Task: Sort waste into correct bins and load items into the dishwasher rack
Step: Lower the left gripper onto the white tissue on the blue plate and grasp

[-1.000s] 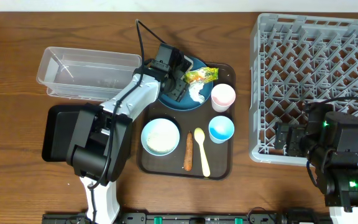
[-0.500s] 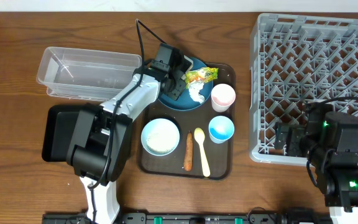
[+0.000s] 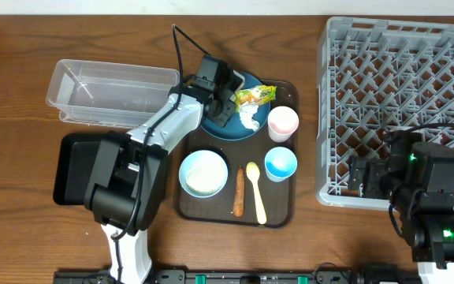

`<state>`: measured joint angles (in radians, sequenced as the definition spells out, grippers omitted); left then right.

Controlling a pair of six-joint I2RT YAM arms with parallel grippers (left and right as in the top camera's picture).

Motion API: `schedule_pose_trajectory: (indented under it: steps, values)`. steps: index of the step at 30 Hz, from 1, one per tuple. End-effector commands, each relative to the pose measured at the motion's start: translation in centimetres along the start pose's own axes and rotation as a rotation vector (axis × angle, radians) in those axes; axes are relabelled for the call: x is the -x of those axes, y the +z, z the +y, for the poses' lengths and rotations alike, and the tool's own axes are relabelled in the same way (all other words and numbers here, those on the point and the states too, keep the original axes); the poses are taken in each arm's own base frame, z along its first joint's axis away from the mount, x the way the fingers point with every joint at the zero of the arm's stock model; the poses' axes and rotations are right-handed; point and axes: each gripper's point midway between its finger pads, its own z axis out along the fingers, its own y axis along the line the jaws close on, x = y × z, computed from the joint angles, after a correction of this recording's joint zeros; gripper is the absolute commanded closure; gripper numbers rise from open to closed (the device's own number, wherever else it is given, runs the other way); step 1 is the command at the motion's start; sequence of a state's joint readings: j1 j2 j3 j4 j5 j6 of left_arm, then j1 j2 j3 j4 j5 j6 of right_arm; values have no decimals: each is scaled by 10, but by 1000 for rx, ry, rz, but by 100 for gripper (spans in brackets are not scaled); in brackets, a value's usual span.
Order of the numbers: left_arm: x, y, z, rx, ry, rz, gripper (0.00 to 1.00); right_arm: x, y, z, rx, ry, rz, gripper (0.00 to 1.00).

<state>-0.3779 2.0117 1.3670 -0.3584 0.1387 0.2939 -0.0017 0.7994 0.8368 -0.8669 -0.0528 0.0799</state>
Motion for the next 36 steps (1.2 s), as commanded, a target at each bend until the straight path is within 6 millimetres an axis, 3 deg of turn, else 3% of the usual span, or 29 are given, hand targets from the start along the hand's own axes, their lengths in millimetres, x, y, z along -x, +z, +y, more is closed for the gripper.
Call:
schedule_pose_trajectory:
  steps: [1, 7, 10, 11, 12, 13, 14, 16, 28, 36]
  values:
    - [28, -38, 5, 32, 14, -97, 94, 7, -5, 4, 14, 3, -18, 1]
    - [50, -86, 8, 66, -22, -195, 94, 7, -5, 4, 14, 3, -18, 1]
    - [56, -100, 9, 73, -21, -227, 94, 7, -5, 4, 14, 3, -19, 1]
    - [56, -100, 9, 73, -21, -228, 92, 7, -5, 4, 14, 3, -19, 1]
    - [56, -100, 9, 73, -21, -226, 83, 7, -5, 5, 14, 3, -19, 1]
    - [53, -96, 9, 71, -22, -216, 64, 7, -5, 5, 14, 3, -19, 1]
    - [51, -93, 9, 69, -22, -208, 53, 7, -5, 5, 14, 3, -19, 1]
    - [46, -82, 8, 63, -24, -184, 43, 7, -5, 5, 14, 3, -18, 1]
    - [18, -17, 3, 21, -30, -64, 41, 7, -5, 4, 14, 3, -19, 1]
    - [13, 4, 4, 18, -31, -52, 43, 7, -5, 4, 14, 3, -19, 1]
